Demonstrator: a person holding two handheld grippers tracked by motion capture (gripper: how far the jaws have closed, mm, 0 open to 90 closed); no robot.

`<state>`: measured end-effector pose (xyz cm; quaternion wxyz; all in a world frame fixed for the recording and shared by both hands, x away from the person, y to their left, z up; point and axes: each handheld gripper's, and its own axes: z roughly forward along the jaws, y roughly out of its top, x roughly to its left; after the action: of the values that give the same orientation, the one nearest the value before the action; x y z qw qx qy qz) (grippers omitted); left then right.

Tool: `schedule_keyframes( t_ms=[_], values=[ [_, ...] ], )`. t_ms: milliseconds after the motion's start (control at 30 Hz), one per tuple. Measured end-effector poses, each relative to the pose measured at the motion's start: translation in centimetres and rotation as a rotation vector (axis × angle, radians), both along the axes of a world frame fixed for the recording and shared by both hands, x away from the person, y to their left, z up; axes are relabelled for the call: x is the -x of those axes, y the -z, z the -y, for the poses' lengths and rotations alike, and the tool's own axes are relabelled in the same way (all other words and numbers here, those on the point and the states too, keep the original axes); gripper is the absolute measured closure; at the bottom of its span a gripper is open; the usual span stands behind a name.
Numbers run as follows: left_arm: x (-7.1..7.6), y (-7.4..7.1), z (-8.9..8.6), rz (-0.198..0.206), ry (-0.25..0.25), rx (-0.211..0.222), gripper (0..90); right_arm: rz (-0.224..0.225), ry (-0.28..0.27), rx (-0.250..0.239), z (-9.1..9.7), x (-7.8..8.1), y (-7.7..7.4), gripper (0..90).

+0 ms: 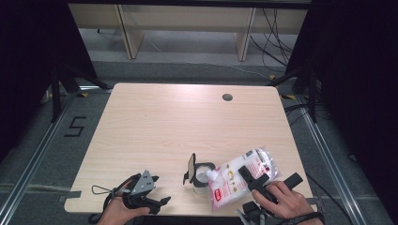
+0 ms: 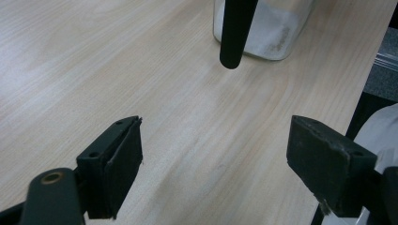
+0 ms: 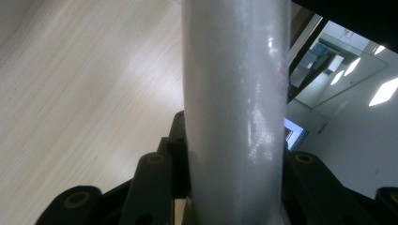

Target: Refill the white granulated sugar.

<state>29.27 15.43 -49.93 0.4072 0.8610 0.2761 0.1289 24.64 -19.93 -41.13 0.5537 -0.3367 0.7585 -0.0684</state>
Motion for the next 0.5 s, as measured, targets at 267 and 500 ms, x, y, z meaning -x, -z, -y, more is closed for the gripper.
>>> schedule_keyframes(
  t_ms=[267,500],
  values=[
    [-0.02,0.0,-0.01,0.002,0.0,-0.002,18.3,-0.01,0.003,0.004,0.05,-0.14,0.1,66.6],
    [-0.04,-0.03,-0.04,0.005,-0.002,-0.005,18.3,-0.016,-0.001,-0.022,0.14,-0.35,0.36,66.7]
  ],
)
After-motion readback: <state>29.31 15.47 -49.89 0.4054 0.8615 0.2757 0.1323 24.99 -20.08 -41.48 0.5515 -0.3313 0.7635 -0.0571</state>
